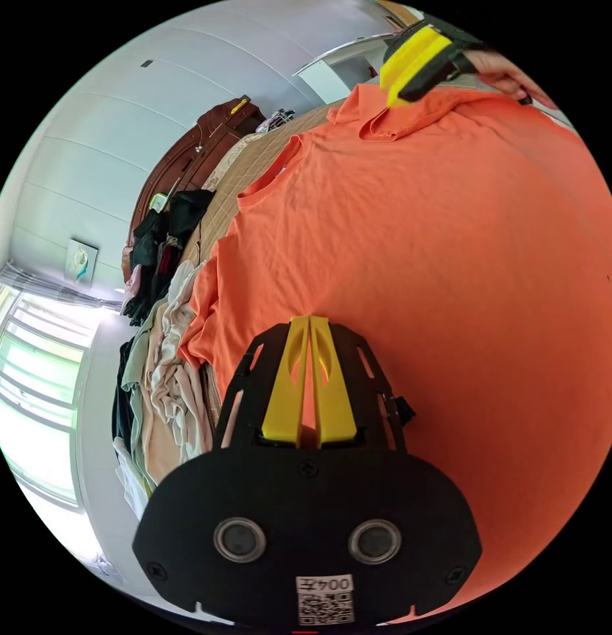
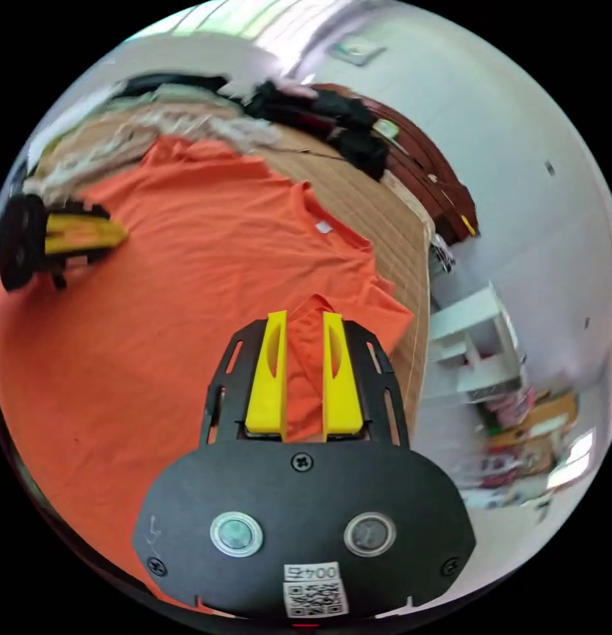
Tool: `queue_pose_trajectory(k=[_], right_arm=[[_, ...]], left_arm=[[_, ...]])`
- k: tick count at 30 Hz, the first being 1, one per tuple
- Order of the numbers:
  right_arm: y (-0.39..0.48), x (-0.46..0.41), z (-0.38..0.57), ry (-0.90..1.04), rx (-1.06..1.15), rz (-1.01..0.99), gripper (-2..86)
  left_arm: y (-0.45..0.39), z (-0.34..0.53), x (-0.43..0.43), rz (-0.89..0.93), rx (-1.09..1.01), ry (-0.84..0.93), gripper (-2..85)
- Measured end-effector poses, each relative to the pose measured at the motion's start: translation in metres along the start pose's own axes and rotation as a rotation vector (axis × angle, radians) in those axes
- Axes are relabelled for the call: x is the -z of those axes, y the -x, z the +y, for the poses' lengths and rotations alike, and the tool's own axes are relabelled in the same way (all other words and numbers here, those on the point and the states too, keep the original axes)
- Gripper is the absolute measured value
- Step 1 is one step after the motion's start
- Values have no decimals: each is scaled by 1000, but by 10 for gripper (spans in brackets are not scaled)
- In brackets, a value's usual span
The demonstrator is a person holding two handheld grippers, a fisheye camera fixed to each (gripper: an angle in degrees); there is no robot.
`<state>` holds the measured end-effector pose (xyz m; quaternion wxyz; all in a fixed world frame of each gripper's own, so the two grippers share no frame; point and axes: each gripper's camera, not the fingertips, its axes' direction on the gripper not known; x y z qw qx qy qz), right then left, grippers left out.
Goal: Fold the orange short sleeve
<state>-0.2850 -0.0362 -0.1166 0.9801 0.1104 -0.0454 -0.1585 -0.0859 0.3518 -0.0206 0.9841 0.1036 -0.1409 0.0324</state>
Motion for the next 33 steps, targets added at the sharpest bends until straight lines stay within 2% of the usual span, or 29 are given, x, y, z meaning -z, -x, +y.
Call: queue_pose_trajectory(k=[2, 5, 7, 12, 14, 15, 18, 21, 25, 29, 33], right_arm=[[-87, -14, 28, -1, -332, -225, 89], [-178, -54, 66, -10, -642, -508, 106], [-203, -78, 76, 32, -703, -521, 110], [-214, -118, 77, 165, -659, -544, 103], [-217, -111, 74, 152, -576, -533, 19], [-221, -106, 73, 143, -566, -517, 15], [-260, -81, 73, 132, -550, -345, 4], [-311, -81, 83, 202, -570, -192, 2], [-367, -125, 119, 426, -645, -128, 29], [-366, -103, 150, 267, -713, -245, 69], [-340, -86, 185, 219, -751, -316, 129]], left_arm=[[-3, -4, 3, -8, -4, 0, 2], [-4, -12, 6, -3, -1, 0, 2], [-4, -17, 8, 6, 2, 0, 2], [-3, -28, 10, 29, 13, -1, 2], [-2, -32, 11, 37, 16, -1, 2], [-3, -35, 11, 41, 18, -1, 2], [-4, -42, 12, 47, 21, -1, 2], [-5, -49, 12, 55, 24, -1, 2], [-3, -58, 10, 79, 34, -1, 2], [-4, -66, 10, 86, 37, -1, 1], [-7, -75, 8, 89, 38, -1, 1]])
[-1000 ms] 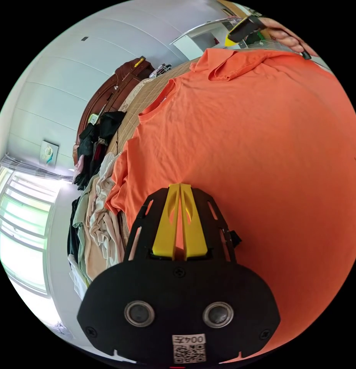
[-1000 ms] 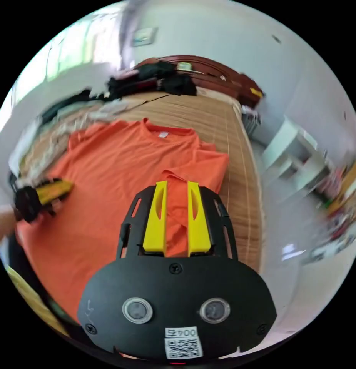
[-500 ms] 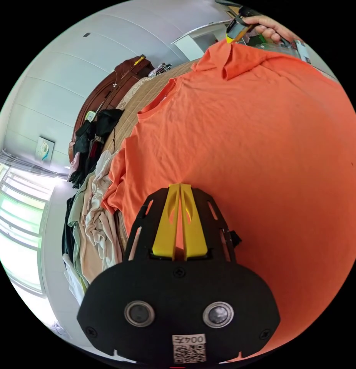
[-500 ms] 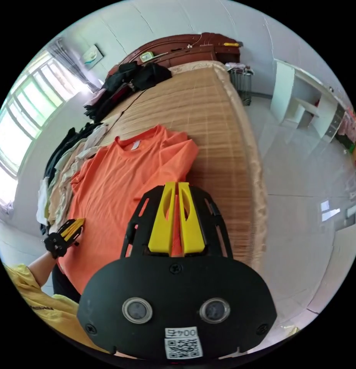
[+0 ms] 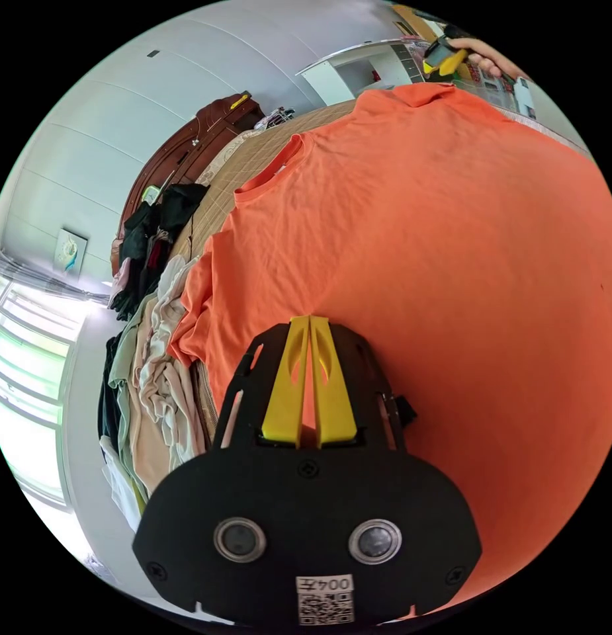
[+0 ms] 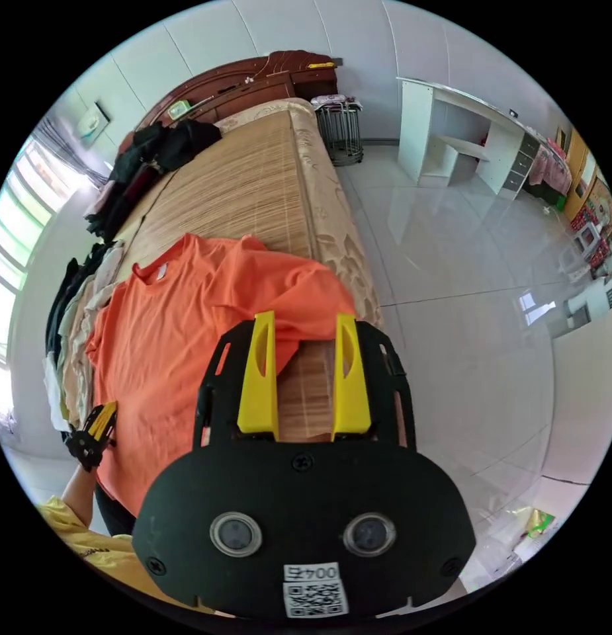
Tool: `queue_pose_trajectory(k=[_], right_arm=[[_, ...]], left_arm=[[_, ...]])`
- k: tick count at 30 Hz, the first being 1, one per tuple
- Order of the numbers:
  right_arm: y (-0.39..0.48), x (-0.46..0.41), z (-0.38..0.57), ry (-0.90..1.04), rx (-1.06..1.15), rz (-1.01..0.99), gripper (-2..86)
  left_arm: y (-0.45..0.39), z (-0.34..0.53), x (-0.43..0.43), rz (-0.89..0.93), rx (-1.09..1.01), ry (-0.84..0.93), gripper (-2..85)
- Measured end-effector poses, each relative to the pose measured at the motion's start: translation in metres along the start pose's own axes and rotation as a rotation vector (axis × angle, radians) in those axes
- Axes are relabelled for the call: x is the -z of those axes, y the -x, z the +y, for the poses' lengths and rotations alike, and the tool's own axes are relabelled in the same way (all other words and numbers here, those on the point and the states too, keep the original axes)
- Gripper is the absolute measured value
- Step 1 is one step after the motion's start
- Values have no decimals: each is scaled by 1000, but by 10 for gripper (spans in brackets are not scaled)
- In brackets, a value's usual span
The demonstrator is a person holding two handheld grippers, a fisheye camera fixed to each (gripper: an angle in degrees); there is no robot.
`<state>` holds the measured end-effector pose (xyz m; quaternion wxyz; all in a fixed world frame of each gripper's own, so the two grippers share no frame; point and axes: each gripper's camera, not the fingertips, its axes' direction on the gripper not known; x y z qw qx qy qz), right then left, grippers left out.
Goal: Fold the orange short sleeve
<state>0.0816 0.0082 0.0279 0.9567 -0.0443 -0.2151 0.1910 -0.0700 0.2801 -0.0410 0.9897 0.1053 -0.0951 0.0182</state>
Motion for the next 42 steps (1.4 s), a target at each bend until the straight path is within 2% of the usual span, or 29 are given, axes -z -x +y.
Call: queue_pose_trajectory(k=[2, 4, 7, 9, 11, 13, 17, 20, 22, 25, 31, 33, 37, 42], right_arm=[[-8, 4, 35, -31, -42, -153, 133], [-5, 8, 53, -60, -35, -194, 133], [18, 14, 52, -98, 38, -107, 135], [31, 8, 35, -65, 86, -67, 137], [38, -16, 11, 45, 124, 5, 127], [32, -25, 5, 108, 132, 46, 22], [-21, 22, 35, -9, -35, 71, 2], [-70, 35, 61, 15, -124, 38, -3], [-92, 46, 74, 11, -163, -30, -5], [-94, 80, 97, -75, -168, -22, -6], [-20, 129, 134, -115, 85, -91, -6], [8, 137, 142, -88, 189, -112, -4], [57, 146, 145, -10, 358, -208, 21], [103, 145, 118, 72, 458, -349, 78]], left_arm=[[-1, -4, -1, 2, 1, 0, 1], [-3, -9, -2, 1, 1, 0, 1], [-6, -16, -3, -3, -2, 0, 1], [-7, -20, -4, -4, -2, 1, 1], [-7, -24, -5, -1, -1, 1, 2], [-6, -28, -6, 6, 1, 1, 2], [-3, -37, -9, 24, 7, 1, 3], [-2, -43, -9, 19, -8, -6, 5], [-4, -48, -10, 6, -35, -11, 9], [-4, -56, -11, 5, -72, -1, 12], [11, -81, -11, 26, -65, 77, 37], [37, -79, -3, 61, -40, 70, 80], [97, -47, 7, 37, -16, 69, 141], [155, 16, -1, -42, -53, 111, 157]])
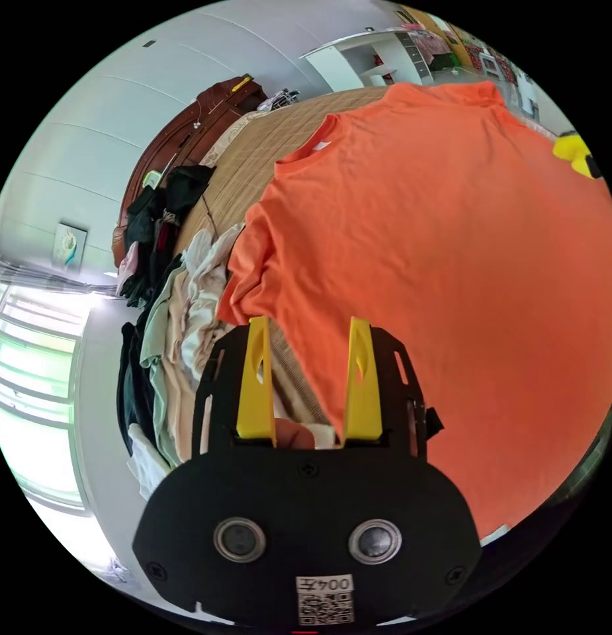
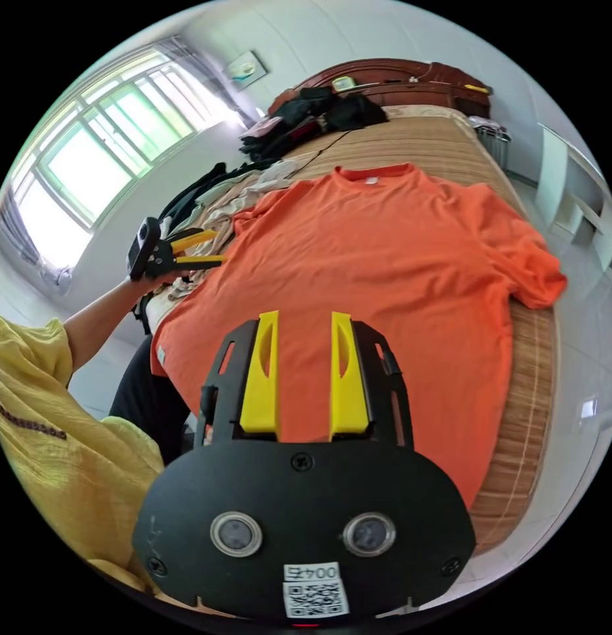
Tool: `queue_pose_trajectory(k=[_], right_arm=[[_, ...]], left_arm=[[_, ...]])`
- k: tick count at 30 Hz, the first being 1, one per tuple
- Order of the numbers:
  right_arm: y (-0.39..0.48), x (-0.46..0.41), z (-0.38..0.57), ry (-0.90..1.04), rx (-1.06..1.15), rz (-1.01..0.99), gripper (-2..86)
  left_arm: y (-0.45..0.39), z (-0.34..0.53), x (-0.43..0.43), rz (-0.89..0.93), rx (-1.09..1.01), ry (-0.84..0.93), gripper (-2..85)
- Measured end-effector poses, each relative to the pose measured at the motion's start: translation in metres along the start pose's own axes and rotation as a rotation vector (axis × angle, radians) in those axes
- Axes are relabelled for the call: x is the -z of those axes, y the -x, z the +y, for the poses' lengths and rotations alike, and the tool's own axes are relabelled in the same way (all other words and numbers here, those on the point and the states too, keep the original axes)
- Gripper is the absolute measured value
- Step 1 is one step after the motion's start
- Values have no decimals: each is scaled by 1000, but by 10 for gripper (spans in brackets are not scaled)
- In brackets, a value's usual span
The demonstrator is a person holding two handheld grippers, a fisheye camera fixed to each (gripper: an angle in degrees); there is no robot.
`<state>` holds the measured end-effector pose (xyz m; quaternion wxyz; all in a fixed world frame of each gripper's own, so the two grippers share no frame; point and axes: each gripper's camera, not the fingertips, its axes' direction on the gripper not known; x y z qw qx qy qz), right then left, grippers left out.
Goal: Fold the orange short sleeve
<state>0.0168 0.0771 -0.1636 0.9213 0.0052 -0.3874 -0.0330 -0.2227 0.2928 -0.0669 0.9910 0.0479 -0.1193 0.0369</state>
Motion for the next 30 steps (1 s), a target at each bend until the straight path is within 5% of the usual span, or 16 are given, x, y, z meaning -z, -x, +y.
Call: queue_pose_trajectory(k=[8, 14, 23, 26, 30], right_arm=[[74, -38, -182, 13, 154, -204, 139], [140, -99, -364, 76, 168, -306, 167], [257, -202, -546, 372, 211, -159, 239], [281, -236, -563, 526, 251, 8, 194], [308, -194, -586, 384, 279, -19, 80]], left_arm=[[38, 96, -8, 39, 167, 13, 157], [72, 66, 4, 11, 231, -128, 152], [81, 56, -49, 123, 163, -165, 144], [88, 61, -54, 130, 152, -175, 142], [105, 76, -47, 152, 140, -220, 140]])
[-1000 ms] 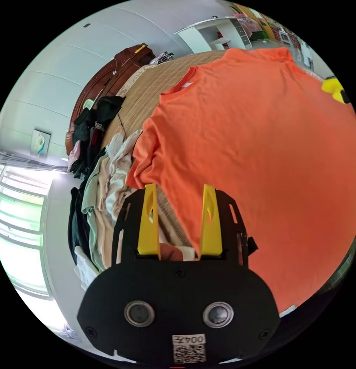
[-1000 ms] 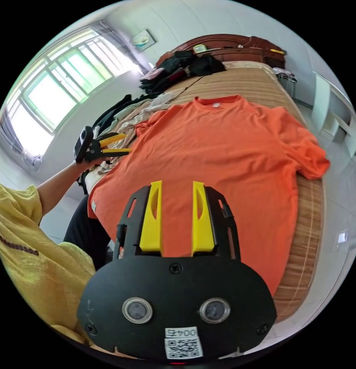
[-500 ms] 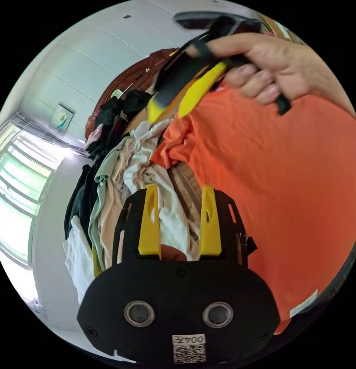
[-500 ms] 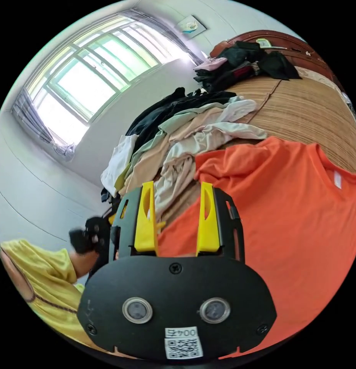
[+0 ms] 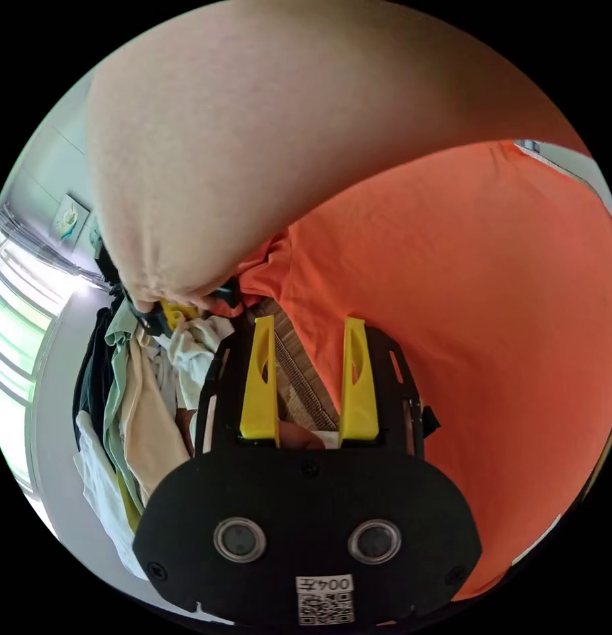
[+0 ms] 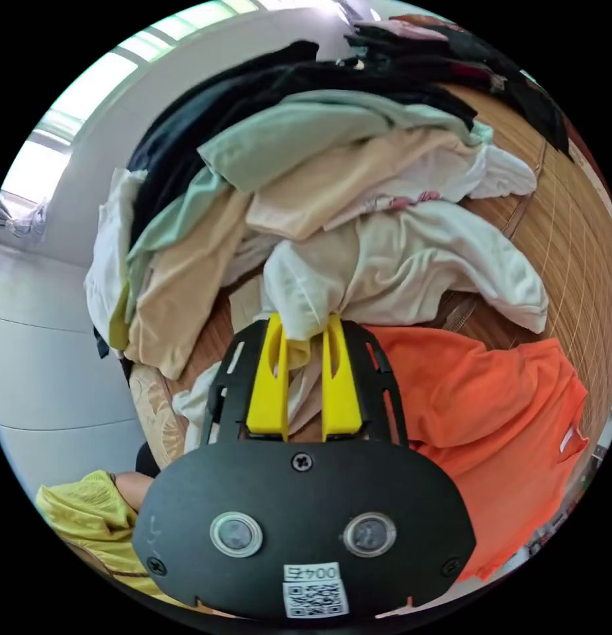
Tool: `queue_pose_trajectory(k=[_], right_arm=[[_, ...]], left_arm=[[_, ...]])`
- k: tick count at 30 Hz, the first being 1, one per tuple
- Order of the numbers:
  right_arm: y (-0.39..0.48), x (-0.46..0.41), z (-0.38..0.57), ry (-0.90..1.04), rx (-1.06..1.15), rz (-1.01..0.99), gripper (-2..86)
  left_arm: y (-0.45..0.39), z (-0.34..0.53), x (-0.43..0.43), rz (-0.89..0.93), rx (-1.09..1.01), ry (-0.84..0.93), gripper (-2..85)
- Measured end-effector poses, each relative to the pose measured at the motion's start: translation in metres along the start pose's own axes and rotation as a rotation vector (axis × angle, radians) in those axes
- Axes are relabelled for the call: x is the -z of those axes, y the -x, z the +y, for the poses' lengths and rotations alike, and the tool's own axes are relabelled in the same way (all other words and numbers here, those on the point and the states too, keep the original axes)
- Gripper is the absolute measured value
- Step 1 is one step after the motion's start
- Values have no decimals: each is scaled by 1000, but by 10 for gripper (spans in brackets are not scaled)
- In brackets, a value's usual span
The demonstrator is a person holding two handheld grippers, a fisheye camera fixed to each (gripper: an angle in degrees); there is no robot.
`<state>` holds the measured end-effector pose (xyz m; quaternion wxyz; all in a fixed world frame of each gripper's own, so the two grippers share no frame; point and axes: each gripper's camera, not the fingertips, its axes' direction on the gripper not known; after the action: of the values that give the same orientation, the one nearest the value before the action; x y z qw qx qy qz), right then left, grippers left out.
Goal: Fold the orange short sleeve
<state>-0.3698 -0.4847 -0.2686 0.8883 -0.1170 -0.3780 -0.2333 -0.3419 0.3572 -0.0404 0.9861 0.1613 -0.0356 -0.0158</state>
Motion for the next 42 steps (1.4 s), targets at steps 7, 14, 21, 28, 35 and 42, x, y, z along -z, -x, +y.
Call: queue_pose_trajectory(k=[7, 14, 21, 28, 35, 42], right_arm=[[144, 150, -67, -381, 220, 6, 59], [293, 140, -195, -186, 510, -135, 82], [300, 192, -194, -100, 650, -118, 137], [112, 175, -157, 187, 389, 166, 122], [116, 76, -150, 406, 558, 304, 131], [133, 41, -161, 429, 612, 331, 13]], left_arm=[[59, 26, 12, 115, 124, -71, 136], [124, 52, -4, 187, 262, -68, 127], [120, 54, -12, 153, 200, -40, 128], [72, 40, -28, 79, -2, 34, 125], [70, 46, -35, 85, 11, 28, 123], [74, 57, -43, 123, 61, 17, 133]])
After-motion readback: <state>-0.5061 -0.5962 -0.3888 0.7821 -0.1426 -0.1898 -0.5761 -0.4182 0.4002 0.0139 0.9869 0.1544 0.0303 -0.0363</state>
